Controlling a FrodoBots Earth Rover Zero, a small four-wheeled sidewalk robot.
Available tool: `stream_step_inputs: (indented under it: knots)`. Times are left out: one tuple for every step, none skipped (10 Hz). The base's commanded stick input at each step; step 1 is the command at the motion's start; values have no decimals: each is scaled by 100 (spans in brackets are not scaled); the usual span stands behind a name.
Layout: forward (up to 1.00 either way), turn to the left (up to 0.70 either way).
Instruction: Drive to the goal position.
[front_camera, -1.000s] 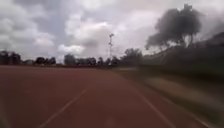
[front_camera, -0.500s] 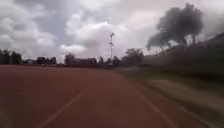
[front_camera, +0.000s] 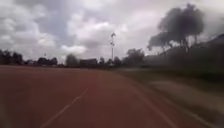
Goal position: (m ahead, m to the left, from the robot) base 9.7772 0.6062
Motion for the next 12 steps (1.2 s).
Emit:
stream_step_inputs:
  knots:
    - [70, 0]
    - [70, 0]
    - [70, 0]
    - [70, 0]
    - [70, 0]
    - [70, 0]
    - [70, 0]
    - [70, 0]
    - [70, 0]
    - [70, 0]
    - [70, 0]
    - [70, 0]
